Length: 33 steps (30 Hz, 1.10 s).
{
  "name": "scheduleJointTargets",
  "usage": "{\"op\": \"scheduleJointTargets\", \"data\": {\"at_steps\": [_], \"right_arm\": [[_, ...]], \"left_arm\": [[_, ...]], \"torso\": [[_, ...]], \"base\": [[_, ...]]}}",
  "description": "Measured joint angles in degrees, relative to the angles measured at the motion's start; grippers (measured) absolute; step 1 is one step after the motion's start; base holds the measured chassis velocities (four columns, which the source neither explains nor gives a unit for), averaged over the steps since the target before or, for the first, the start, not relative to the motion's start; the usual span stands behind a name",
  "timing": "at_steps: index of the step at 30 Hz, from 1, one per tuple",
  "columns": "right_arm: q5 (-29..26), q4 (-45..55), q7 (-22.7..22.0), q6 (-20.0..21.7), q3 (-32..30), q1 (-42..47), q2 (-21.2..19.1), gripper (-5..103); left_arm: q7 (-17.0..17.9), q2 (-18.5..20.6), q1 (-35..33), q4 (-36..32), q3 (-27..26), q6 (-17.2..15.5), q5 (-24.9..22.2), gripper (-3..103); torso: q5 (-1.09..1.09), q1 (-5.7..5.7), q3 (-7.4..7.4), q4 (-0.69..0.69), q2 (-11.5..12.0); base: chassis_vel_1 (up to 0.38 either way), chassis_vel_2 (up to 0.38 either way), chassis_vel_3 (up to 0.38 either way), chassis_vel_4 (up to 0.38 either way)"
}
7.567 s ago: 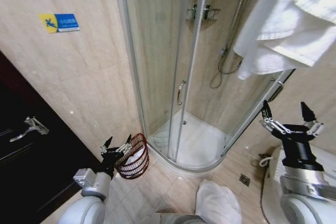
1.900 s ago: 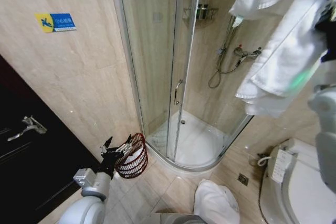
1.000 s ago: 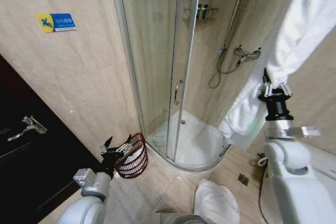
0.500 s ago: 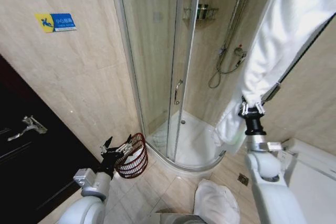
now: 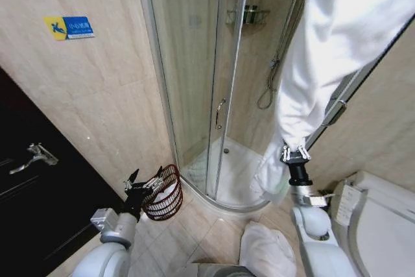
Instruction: Discard the used towel into the hamper.
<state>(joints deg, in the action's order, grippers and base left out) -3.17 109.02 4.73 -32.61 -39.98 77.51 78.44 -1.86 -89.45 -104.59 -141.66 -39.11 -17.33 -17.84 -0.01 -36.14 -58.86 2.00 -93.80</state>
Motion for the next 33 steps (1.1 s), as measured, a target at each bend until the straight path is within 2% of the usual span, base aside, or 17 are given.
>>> {"op": "scheduleJointTargets", "data": {"at_steps": [13,33], "right_arm": [[5.36,-7.12,0.65,-8.07,-0.1,3.4,5.53,12],[5.7,-6.29,0.45,-8.78,-0.15,3.76,5.99,12]], "left_arm": [[0.0,0.0,0.0,0.0,0.0,0.0,0.0,97],[0.0,0.0,0.0,0.0,0.0,0.0,0.0,97]], "torso": [[0.01,0.0,0.0,0.0,0.0],[0.01,0.0,0.0,0.0,0.0]], "base": [[0.0,0.0,0.0,0.0],[0.0,0.0,0.0,0.0]]}}
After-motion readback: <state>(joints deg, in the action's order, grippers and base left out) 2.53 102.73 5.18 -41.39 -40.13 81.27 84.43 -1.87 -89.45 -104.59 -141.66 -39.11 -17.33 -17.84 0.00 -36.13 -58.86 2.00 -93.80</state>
